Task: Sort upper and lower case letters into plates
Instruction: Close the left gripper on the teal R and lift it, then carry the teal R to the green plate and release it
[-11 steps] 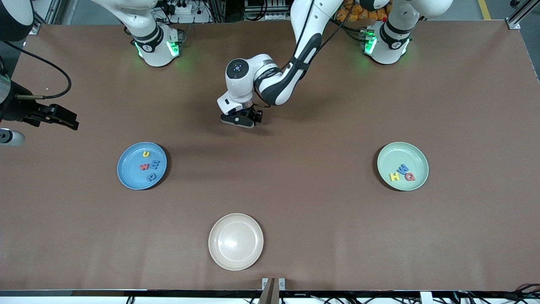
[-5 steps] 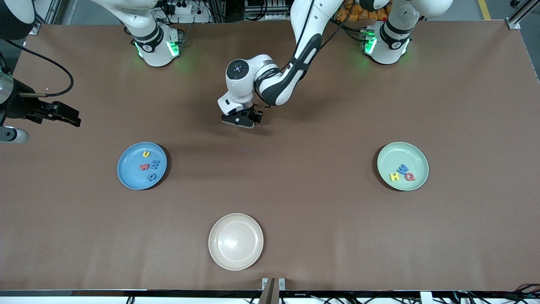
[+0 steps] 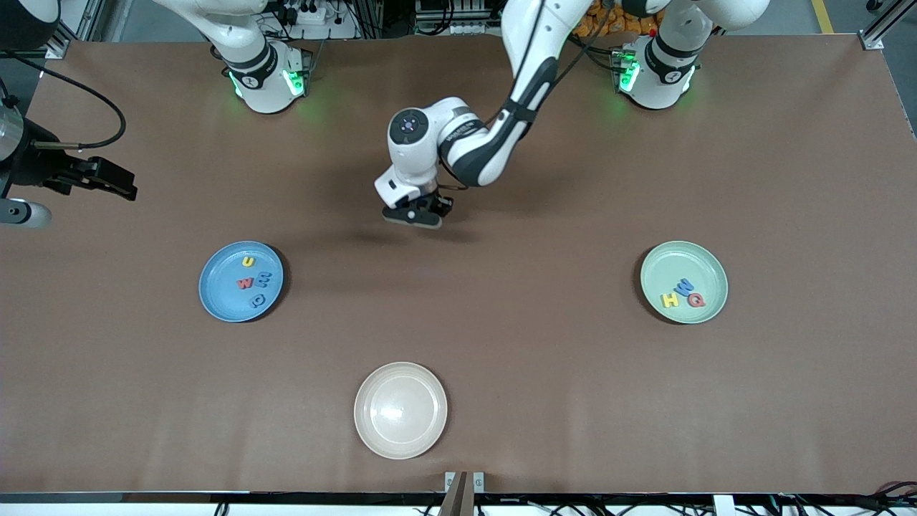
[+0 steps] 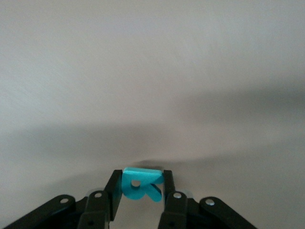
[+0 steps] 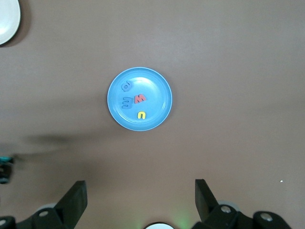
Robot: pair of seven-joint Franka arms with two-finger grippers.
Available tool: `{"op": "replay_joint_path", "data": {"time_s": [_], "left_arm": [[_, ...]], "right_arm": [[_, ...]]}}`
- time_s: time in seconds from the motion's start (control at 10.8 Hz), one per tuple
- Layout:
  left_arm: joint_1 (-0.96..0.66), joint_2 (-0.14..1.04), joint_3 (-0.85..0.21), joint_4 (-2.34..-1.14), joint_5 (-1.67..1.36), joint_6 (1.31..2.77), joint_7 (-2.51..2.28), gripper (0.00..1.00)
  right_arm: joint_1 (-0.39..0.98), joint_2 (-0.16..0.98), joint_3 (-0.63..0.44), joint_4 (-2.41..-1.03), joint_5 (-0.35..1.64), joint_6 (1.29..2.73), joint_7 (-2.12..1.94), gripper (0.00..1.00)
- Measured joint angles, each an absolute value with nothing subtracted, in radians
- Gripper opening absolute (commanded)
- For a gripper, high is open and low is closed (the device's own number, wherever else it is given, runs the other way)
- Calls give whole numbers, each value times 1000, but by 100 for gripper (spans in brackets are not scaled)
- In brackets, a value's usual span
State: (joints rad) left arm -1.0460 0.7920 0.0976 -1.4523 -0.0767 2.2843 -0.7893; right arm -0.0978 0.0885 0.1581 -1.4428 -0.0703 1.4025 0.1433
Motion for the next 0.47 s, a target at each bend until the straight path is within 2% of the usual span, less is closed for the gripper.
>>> {"op": "replay_joint_path", "data": {"time_s": [0.47], "left_arm": [[-800,573,116,-1445,-77,2105,-651,0]], "right_arm": [[-76,81,133,-1459,-70,1406,143,100]]}}
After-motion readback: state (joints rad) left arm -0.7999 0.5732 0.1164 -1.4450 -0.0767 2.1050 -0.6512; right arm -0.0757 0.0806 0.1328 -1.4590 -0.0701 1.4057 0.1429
